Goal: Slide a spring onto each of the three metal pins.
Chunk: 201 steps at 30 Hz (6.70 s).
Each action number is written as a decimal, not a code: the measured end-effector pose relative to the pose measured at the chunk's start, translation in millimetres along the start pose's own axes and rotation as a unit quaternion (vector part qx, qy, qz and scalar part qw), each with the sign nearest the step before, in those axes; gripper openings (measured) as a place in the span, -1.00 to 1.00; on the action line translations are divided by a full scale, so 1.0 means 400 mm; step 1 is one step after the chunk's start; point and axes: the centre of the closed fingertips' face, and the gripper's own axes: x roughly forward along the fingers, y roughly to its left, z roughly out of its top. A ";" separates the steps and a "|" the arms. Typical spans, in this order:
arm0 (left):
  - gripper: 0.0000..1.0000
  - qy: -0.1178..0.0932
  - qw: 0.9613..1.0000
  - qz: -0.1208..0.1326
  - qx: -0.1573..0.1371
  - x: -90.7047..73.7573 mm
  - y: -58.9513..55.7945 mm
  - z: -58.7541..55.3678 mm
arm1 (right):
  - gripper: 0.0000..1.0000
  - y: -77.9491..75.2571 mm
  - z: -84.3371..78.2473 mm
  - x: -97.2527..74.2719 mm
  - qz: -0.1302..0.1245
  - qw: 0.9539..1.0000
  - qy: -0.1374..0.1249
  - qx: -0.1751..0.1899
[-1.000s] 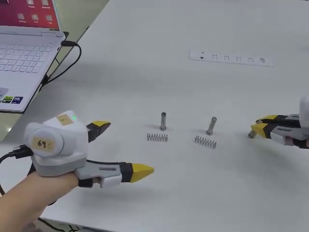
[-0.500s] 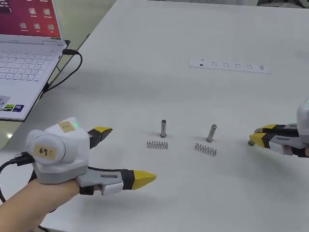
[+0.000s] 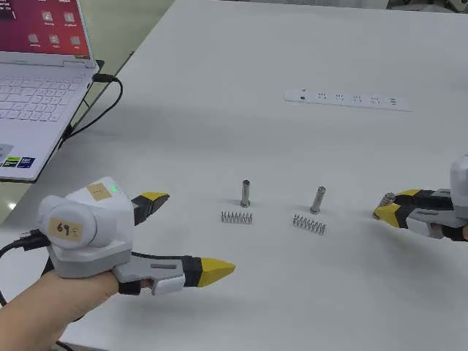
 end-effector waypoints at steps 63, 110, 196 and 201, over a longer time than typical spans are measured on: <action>0.86 0.007 1.000 -0.015 0.001 0.000 -0.017 -0.005 | -0.52 0.209 0.032 0.035 0.081 0.994 0.000 -0.067; 0.83 0.018 1.000 -0.013 -0.005 -0.018 -0.011 -0.030 | -0.76 0.258 0.022 0.165 0.114 0.985 0.046 -0.118; -0.83 0.018 0.960 -0.259 0.101 0.179 -0.347 0.090 | -0.84 0.431 0.071 -0.094 0.260 0.928 -0.013 -0.264; -0.89 0.016 0.959 -0.261 0.110 0.176 -0.350 0.088 | -0.84 0.437 0.074 -0.097 0.260 0.929 -0.014 -0.264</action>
